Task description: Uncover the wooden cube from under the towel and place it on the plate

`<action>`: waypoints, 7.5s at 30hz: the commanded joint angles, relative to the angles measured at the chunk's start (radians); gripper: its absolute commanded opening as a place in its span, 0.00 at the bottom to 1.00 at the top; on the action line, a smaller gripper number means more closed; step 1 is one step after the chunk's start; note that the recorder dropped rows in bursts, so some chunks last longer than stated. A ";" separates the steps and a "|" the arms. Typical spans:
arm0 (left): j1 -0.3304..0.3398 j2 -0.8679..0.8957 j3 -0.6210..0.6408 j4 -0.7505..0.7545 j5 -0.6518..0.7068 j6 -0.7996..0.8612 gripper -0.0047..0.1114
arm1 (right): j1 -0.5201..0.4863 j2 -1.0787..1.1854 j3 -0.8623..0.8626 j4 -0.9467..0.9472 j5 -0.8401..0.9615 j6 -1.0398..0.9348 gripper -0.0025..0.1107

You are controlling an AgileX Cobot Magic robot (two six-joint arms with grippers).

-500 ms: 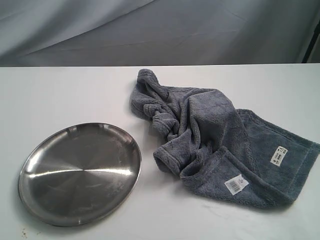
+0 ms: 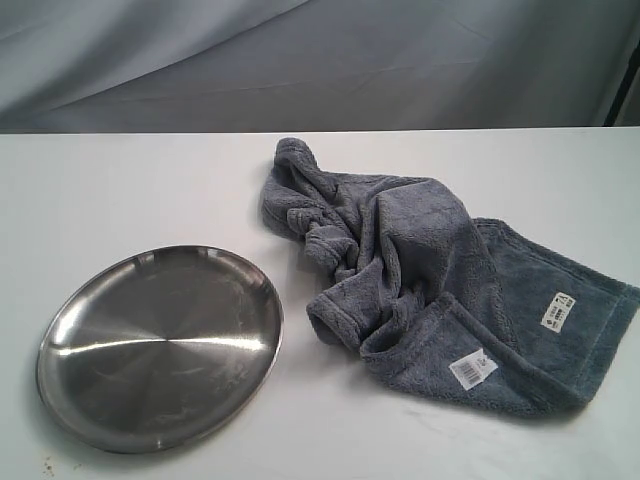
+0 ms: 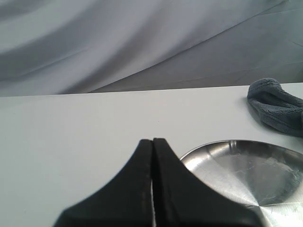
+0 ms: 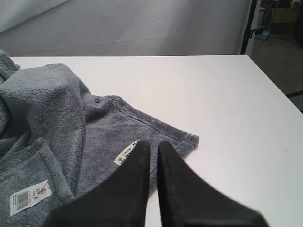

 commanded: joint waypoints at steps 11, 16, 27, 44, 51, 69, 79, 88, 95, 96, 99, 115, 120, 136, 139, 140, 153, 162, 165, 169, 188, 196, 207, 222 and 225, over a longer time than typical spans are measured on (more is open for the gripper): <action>-0.004 -0.001 0.005 0.001 -0.011 -0.005 0.04 | -0.007 -0.002 0.003 0.015 -0.176 0.003 0.08; -0.004 -0.001 0.005 0.001 -0.011 -0.005 0.04 | -0.007 -0.002 0.003 0.206 -0.617 0.005 0.08; -0.004 -0.001 0.005 0.001 -0.011 -0.005 0.04 | -0.007 -0.002 0.003 0.467 -1.307 0.315 0.08; -0.004 -0.001 0.005 0.001 -0.011 -0.005 0.04 | -0.007 0.418 -0.462 0.305 -0.774 0.292 0.04; -0.004 -0.001 0.005 0.001 -0.011 -0.005 0.04 | -0.007 0.829 -0.838 0.000 -0.241 0.285 0.03; -0.004 -0.001 0.005 0.001 -0.011 -0.005 0.04 | 0.069 1.564 -1.391 0.025 0.780 0.012 0.02; -0.004 -0.001 0.005 0.001 -0.011 -0.005 0.04 | 0.202 1.652 -1.401 -0.038 0.834 0.012 0.02; -0.004 -0.001 0.005 0.001 -0.011 -0.005 0.04 | 0.362 1.696 -1.401 0.002 0.872 0.014 0.02; -0.004 -0.001 0.005 0.001 -0.011 -0.005 0.04 | 0.471 1.841 -1.459 0.130 0.872 0.007 0.02; -0.004 -0.001 0.005 0.001 -0.011 -0.005 0.04 | 0.483 1.868 -1.482 0.132 0.872 0.007 0.02; -0.004 -0.001 0.005 0.001 -0.011 -0.005 0.04 | 0.519 1.957 -1.624 0.124 0.872 0.007 0.02; -0.004 -0.001 0.005 0.001 -0.011 -0.005 0.04 | 0.482 2.193 -2.082 0.010 0.872 0.086 0.02; -0.004 -0.001 0.005 0.001 -0.011 -0.005 0.04 | 0.360 2.200 -2.082 0.002 0.872 0.101 0.02; -0.004 -0.001 0.005 0.001 -0.011 -0.005 0.04 | 0.280 2.074 -1.916 -0.058 0.872 0.044 0.02; -0.004 -0.001 0.005 0.001 -0.011 -0.005 0.04 | 0.280 2.029 -1.820 -0.067 0.872 0.004 0.02; -0.004 -0.001 0.005 0.001 -0.011 -0.005 0.04 | 0.280 2.019 -1.789 -0.067 0.872 -0.003 0.02; -0.004 -0.001 0.005 0.001 -0.011 -0.005 0.04 | 0.280 1.836 -1.477 -0.060 0.841 -0.007 0.02; -0.004 -0.001 0.005 0.001 -0.011 -0.005 0.04 | 0.280 1.676 -1.254 -0.033 0.692 -0.011 0.02; -0.004 -0.001 0.005 0.001 -0.011 -0.005 0.04 | 0.280 1.614 -1.144 0.033 0.571 -0.056 0.02; -0.004 -0.001 0.005 0.001 -0.011 -0.005 0.04 | 0.280 1.543 -0.983 0.102 0.406 -0.083 0.02; -0.004 -0.001 0.005 0.001 -0.011 -0.005 0.04 | 0.282 1.319 -0.564 0.180 -0.022 -0.100 0.02; -0.004 -0.001 0.005 0.001 -0.011 -0.005 0.04 | 0.282 1.317 -0.673 0.061 0.181 -0.100 0.05; -0.004 -0.001 0.005 0.001 -0.011 -0.005 0.04 | 0.282 1.478 -0.727 0.038 0.287 -0.100 0.51; -0.004 -0.001 0.005 0.001 -0.011 -0.005 0.04 | 0.282 1.681 -0.727 0.075 0.213 -0.100 0.53; -0.004 -0.001 0.005 0.001 -0.011 -0.005 0.04 | 0.282 1.689 -0.727 0.075 0.211 -0.100 0.41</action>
